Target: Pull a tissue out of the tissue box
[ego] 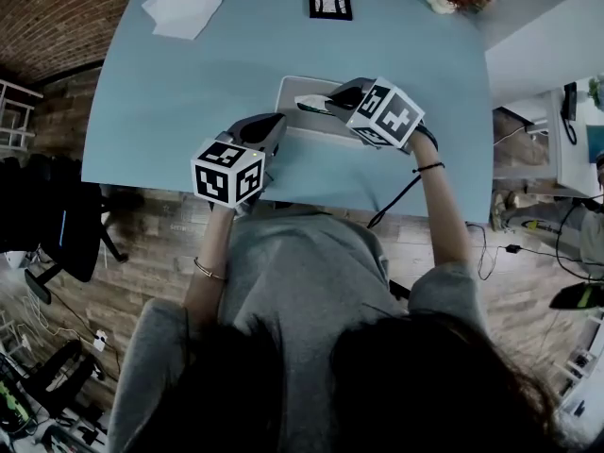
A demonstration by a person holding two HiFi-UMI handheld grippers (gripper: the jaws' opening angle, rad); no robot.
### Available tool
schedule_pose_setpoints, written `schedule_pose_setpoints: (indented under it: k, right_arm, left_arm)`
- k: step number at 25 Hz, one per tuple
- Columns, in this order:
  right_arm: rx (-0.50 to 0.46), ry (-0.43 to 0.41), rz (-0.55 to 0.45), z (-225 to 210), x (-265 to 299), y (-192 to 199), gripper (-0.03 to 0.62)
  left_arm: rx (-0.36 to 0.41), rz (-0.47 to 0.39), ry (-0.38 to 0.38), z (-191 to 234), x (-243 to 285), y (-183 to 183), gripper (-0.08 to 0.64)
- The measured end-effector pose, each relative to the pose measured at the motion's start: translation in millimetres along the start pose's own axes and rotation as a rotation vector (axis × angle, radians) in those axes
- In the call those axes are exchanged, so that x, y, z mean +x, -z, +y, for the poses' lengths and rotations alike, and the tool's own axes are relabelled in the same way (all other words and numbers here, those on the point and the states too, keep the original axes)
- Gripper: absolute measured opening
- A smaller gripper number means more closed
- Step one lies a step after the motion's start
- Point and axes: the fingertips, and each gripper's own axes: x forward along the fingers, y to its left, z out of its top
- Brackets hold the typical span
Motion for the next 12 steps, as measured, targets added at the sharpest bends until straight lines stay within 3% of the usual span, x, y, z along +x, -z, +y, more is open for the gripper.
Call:
schedule_pose_setpoints:
  k: [12]
  right_arm:
    - [0.040, 0.053, -0.034, -4, -16, -12, 0.003]
  left_arm:
    - [0.030, -0.002, 0.056, 0, -2, -9, 0.003]
